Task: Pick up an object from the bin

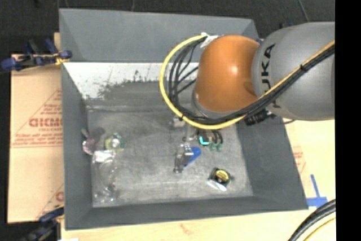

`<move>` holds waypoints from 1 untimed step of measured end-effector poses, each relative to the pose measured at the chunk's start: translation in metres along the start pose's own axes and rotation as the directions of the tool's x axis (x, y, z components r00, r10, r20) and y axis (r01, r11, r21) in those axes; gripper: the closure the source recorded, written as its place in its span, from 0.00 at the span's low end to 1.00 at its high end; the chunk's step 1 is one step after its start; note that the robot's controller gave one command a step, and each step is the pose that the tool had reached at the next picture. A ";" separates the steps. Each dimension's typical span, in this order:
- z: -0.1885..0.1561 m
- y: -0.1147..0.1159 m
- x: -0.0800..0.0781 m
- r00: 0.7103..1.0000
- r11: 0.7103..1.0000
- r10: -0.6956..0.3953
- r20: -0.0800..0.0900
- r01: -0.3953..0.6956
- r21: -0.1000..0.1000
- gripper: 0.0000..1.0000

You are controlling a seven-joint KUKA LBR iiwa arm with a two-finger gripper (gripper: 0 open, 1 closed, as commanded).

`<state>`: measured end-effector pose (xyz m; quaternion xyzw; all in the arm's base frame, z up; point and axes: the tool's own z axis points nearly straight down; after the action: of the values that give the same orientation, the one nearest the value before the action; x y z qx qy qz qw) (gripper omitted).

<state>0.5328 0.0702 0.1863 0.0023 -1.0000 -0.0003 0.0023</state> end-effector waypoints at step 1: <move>0.076 -0.062 -0.001 0.998 0.998 -0.059 0.000 0.059 0.004 0.00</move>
Offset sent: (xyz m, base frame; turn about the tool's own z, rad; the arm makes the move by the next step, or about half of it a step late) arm 0.0020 -0.0568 -0.0720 -0.0652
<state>0.5338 0.0080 0.1100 0.0320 -0.9995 0.0017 0.0024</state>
